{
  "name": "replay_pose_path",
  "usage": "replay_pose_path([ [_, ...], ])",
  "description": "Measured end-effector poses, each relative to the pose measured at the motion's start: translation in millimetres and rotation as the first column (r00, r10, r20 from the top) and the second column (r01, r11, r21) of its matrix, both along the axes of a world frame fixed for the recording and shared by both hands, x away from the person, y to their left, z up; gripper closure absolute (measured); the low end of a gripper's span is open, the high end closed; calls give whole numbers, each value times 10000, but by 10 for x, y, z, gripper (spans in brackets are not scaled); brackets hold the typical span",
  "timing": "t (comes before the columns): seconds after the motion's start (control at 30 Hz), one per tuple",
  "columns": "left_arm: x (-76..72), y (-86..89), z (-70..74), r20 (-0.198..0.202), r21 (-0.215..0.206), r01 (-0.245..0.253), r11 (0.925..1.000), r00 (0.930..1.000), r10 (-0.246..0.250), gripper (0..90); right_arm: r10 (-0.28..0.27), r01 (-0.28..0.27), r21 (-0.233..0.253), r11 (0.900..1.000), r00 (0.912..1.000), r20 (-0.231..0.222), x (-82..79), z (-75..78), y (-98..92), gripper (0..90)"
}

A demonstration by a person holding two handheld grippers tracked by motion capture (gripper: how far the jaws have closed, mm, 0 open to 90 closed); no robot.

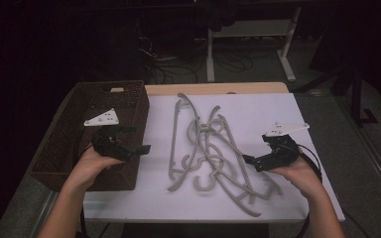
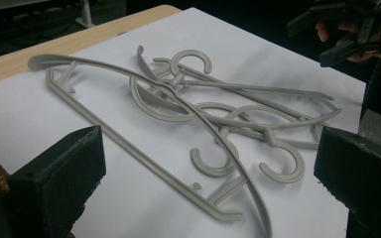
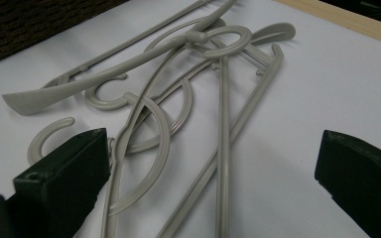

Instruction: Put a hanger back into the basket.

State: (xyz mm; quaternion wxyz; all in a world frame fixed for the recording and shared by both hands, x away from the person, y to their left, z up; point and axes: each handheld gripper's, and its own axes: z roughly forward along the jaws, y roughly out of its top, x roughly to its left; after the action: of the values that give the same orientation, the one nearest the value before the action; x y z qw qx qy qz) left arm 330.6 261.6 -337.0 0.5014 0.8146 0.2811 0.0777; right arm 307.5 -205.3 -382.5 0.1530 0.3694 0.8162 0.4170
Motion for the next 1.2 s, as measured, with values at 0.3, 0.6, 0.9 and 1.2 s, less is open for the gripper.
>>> replay_pose_path([
  [0.3,-17,-162,25,-11,164,61,9998,10000,-61,0,-8,8,-32,10000,10000,-31,11,-5,7,6],
  [0.6,-24,-479,36,-78,268,312,9992,9995,-310,0,68,-69,-106,9999,9999,-75,18,-21,42,6],
  [0.9,60,-886,-72,-210,604,399,9974,9990,-387,0,138,-139,-108,9998,9999,-97,36,-28,57,6],
  [1.2,230,-1193,-422,-703,1351,210,9906,9975,-115,19,162,-164,-130,9998,9997,-162,34,-41,78,6],
])
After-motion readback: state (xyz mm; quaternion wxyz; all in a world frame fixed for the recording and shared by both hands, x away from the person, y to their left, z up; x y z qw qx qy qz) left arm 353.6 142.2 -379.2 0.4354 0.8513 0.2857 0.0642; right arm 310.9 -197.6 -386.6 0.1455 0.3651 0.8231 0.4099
